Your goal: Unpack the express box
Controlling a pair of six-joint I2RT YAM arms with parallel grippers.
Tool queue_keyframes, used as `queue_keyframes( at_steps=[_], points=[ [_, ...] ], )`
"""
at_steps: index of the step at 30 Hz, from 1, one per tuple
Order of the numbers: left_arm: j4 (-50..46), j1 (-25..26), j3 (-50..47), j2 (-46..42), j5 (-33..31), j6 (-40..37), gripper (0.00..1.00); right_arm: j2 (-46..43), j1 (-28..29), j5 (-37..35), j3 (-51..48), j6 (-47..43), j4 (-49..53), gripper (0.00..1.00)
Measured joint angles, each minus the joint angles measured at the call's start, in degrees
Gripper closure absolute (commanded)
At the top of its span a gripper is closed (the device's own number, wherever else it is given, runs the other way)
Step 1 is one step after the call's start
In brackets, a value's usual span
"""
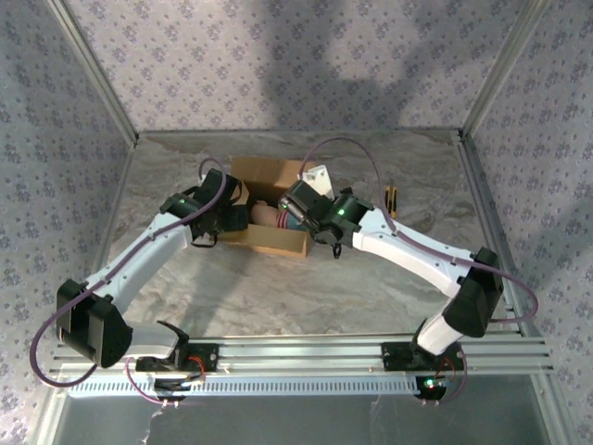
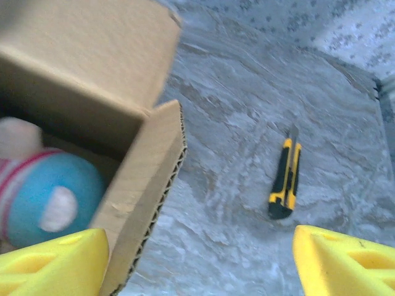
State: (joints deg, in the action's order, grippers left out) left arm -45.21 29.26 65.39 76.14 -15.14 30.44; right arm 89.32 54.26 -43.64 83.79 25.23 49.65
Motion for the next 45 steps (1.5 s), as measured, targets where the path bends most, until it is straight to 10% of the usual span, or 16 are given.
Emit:
queue_keyframes(
  at_steps=[20, 45],
  points=[
    [0.5, -0.8, -0.5, -0.2, 0.4, 0.3, 0.19, -6.9, -10.4, 10.9, -15.7, 2.5, -8.3, 0.21],
    [4.3, -1.2, -2.1, -0.1, 3.4, 0.7, 0.20, 4.5, -12.8, 18.9, -14.8, 2.6, -17.8, 0.22]
  ],
)
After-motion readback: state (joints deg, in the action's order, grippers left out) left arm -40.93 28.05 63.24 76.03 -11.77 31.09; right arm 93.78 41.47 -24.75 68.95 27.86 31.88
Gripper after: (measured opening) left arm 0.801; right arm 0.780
